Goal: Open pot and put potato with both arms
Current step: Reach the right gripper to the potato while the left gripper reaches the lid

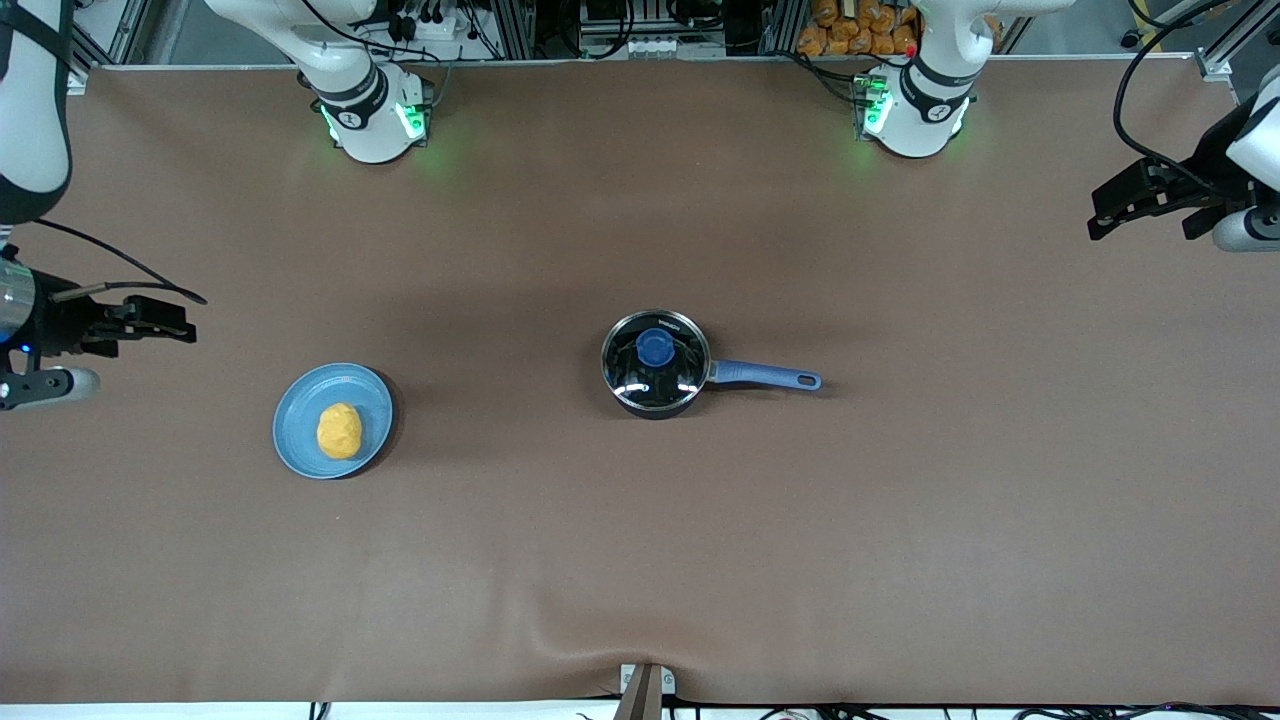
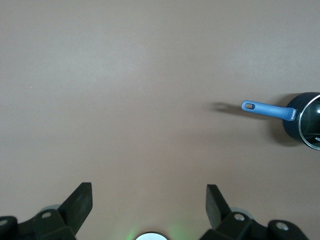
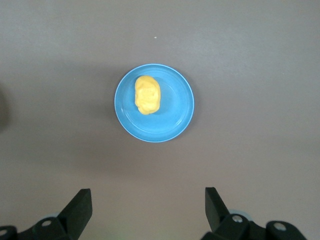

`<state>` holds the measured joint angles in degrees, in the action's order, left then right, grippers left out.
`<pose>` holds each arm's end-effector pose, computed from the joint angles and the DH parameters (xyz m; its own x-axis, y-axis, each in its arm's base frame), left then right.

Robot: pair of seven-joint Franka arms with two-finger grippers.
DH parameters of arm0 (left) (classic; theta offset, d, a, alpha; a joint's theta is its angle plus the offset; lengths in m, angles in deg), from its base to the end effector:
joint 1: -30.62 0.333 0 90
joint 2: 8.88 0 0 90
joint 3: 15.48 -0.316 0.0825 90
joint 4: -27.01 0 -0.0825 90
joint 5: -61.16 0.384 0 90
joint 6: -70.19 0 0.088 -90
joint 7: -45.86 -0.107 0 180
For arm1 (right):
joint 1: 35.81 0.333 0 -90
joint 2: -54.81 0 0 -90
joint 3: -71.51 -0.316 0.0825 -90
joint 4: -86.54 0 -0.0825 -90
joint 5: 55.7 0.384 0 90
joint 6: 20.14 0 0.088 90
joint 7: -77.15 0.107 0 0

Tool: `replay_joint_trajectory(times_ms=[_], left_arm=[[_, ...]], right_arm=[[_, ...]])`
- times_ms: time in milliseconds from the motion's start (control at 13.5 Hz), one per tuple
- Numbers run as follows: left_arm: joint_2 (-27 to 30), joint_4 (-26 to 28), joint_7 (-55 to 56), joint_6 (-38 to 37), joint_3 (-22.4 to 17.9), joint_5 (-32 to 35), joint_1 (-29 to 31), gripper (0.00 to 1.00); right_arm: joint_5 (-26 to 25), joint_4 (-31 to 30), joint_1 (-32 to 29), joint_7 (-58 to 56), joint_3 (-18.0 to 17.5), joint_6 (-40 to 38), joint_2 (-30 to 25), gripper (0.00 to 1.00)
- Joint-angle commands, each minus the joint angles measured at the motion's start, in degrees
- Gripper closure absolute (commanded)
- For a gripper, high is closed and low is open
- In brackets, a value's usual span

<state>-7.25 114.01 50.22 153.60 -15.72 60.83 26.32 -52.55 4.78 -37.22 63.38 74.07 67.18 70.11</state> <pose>0.5325 -0.0384 0.6545 0.9994 0.0046 -0.0345 0.0047 -1.0000 0.0032 0.6219 -0.0337 0.5306 0.9728 0.1729 -0.1538 0.1619 -0.9834 -0.0817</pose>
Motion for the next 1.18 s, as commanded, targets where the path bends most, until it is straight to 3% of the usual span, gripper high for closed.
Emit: replay_joint_trajectory(times_ms=[0,591,812,1108], left_arm=[[1.3,0.6,0.1,-1.5,0.8,-0.5,0.8,0.0],[1.1,0.4,0.3,-2.2,1.0,0.2,-0.1,0.0],[-1.3,0.3,0.5,-1.3,4.0,-0.5,-0.9,0.0],[-6.0,0.0,5.9,2.4,11.3,-1.6,-1.2,0.0]], right_arm=[[0.9,0.4,-0.3,-0.9,-0.2,0.1,0.9,0.0],[0.9,0.3,3.3,-1.1,-0.2,2.7,6.1,0.0],[2.4,0.3,5.1,-5.0,-0.3,7.0,10.9,0.0],[3.9,0.3,4.9,-13.8,-0.3,10.6,17.7,0.0]])
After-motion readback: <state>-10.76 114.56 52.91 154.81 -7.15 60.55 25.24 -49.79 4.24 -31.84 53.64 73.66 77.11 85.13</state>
